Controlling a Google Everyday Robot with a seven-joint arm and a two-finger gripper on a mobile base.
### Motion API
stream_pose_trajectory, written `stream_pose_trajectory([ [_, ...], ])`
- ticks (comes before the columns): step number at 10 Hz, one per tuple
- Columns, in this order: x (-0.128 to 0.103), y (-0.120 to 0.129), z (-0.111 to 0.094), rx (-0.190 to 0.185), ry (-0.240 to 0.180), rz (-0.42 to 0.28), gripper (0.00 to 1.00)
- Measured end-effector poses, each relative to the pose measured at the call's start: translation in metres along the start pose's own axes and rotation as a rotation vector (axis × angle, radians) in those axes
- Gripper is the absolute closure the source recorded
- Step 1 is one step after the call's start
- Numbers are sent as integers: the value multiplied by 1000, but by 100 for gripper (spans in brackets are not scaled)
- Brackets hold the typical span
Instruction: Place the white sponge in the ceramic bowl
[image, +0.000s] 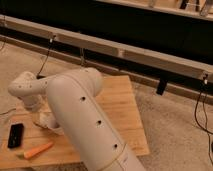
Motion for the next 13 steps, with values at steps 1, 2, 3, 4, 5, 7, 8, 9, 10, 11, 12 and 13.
stream_pose_trajectory([
  [1,-2,1,1,1,2,-3,35],
  [2,-2,2,2,5,8,-8,35],
  [3,-3,4,3,4,10,-12,35],
  [4,-4,6,5,2,15,-17,35],
  [5,-4,8,6,0,20,-18,35],
  [7,-3,9,8,-4,27,-17,35],
  [8,-3,10,10,-7,31,-17,35],
  [9,-3,10,11,-9,35,-17,35],
  [10,-2,11,13,-11,39,-16,35],
  [11,-2,11,14,-13,43,-14,35],
  [12,-1,11,16,-16,49,-12,35],
  [13,0,11,17,-18,53,-10,36],
])
